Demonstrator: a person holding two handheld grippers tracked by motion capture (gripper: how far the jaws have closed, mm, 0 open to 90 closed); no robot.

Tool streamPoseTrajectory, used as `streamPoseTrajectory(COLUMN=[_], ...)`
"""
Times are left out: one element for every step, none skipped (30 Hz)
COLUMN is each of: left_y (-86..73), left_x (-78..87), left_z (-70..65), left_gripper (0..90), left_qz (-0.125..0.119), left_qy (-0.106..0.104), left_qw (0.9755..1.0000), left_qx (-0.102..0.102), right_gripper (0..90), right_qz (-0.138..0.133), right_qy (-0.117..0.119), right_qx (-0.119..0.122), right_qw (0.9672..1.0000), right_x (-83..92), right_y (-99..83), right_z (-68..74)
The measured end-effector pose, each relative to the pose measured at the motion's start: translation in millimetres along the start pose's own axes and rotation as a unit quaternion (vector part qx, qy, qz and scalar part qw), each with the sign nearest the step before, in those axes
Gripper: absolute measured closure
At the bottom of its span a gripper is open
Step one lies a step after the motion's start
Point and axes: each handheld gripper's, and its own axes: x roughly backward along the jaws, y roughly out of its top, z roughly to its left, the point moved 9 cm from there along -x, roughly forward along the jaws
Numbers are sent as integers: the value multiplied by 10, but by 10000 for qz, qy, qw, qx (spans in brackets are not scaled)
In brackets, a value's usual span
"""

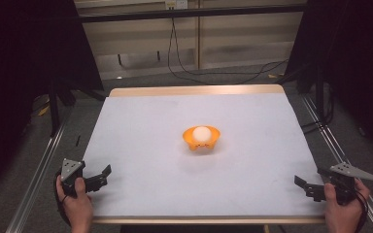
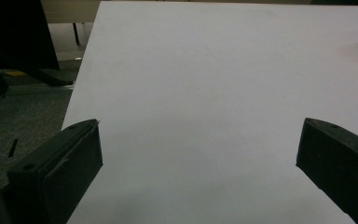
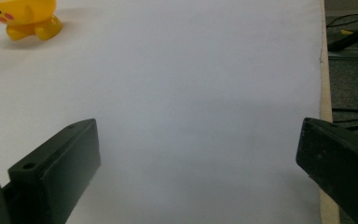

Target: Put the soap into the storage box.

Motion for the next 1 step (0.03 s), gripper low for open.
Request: streamPoseTrajectory(left_y=[0], left_x=[1], left_z=[2], left_gripper=[0], left_qz=[-1], left_qy=[-4], left_qw=[10000], left_qx=[-2], right_gripper=[0], right_qz=[-8], right_qy=[-3], right_qx=[-23], right_qw=[10000], right_x=[3], right_y=[-4], right_z=[-3])
